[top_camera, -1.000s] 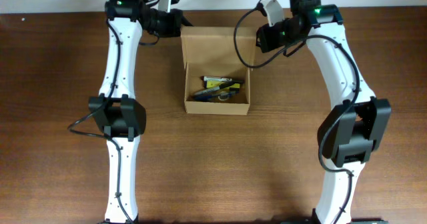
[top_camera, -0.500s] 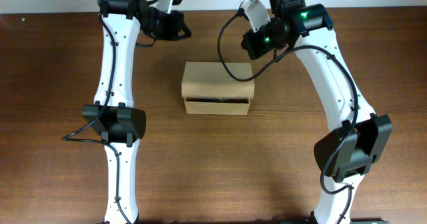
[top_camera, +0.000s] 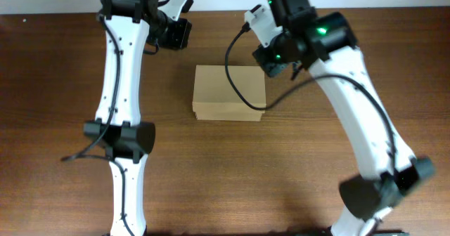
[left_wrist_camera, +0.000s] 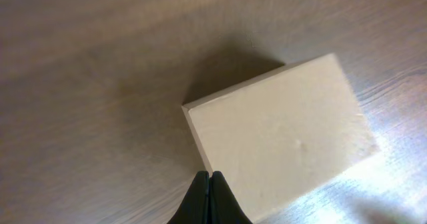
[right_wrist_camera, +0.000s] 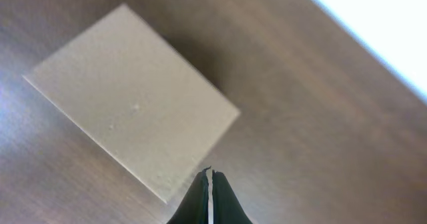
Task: Pack container
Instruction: 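Press down on the closed lid with both grippers, then lift away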
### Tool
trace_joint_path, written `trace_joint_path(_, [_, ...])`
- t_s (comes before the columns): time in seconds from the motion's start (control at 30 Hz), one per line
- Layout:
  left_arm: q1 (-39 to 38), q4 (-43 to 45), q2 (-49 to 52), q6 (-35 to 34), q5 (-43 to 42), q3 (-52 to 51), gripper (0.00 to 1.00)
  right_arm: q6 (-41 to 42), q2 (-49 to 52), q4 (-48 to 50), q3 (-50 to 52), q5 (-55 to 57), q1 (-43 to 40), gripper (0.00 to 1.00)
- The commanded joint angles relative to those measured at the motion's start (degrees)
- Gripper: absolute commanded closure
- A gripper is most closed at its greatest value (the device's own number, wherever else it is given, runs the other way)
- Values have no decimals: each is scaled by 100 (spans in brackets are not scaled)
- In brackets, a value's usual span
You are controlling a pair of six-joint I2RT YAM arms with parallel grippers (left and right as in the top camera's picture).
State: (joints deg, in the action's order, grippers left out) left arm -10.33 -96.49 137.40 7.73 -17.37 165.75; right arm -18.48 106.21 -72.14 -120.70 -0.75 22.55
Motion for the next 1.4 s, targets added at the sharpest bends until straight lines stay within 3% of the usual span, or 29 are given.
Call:
trace_joint_path(0.0, [-76, -20, -1056, 92, 531, -28, 99, -59, -789, -11, -87, 553, 9, 96])
trace_joint_path(0.27, [-122, 39, -2551, 118, 999, -1659, 98, 599, -1294, -70, 828, 243, -168, 96])
trace_joint_path(0.43, [-415, 374, -2732, 387, 992, -2675, 98, 988, -1204, 339, 1871, 50, -236, 96])
trace_joint_path(0.67, [-754, 1915, -2728, 461, 925, -4610, 98, 1325, -721, 979, 2959, -876, -398, 96])
trace_joint_path(0.93, [-789, 2708, -2717, 457, 927, -5998, 98, 1344, -214, 1239, 3180, -1172, -376, 96])
trace_joint_path(1.37, [-789, 3220, -2682, 350, 754, -6909, 99, 1340, -157, 1283, 3185, -1174, -376, 96])
